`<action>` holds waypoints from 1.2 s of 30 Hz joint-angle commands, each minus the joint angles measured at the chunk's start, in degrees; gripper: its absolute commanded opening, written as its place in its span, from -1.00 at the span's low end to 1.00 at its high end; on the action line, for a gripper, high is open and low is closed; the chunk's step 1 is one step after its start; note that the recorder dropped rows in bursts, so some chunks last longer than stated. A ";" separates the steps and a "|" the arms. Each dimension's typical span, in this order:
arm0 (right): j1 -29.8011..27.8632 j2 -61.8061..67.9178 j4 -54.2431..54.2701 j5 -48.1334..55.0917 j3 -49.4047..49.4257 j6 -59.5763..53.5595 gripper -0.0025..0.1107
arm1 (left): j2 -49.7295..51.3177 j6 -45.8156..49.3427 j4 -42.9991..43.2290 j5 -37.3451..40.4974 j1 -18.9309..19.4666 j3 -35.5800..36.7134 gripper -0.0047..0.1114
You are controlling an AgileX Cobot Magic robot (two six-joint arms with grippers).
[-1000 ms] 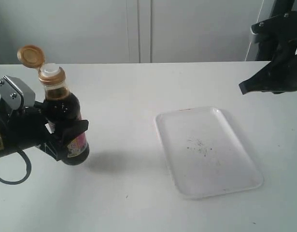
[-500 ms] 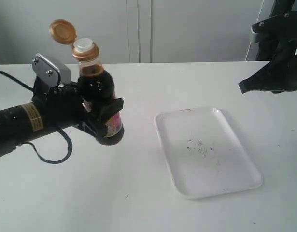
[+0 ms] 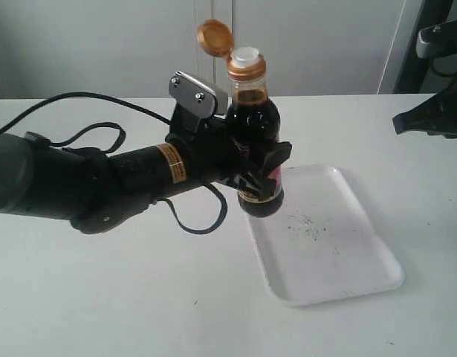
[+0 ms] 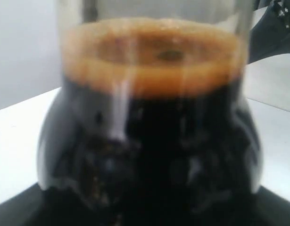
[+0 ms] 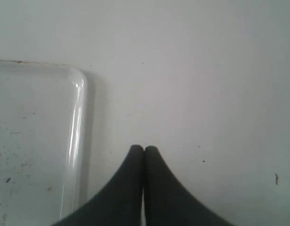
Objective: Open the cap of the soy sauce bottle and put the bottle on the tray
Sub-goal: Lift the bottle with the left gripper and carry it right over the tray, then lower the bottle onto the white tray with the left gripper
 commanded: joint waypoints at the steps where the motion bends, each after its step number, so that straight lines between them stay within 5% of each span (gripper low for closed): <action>1: -0.24 -0.46 0.00 -1.37 0.22 0.43 -0.96 | 1.46 0.37 -1.47 -2.02 -2.09 -4.61 -0.92; 19: -0.24 6.36 0.00 -5.17 0.22 0.43 -0.96 | 14.14 1.17 -0.97 5.98 -5.48 -20.23 -0.92; 36: -0.24 6.36 1.55 -6.39 0.22 0.43 -0.96 | 15.35 -0.28 0.01 8.01 -5.48 -21.02 -0.92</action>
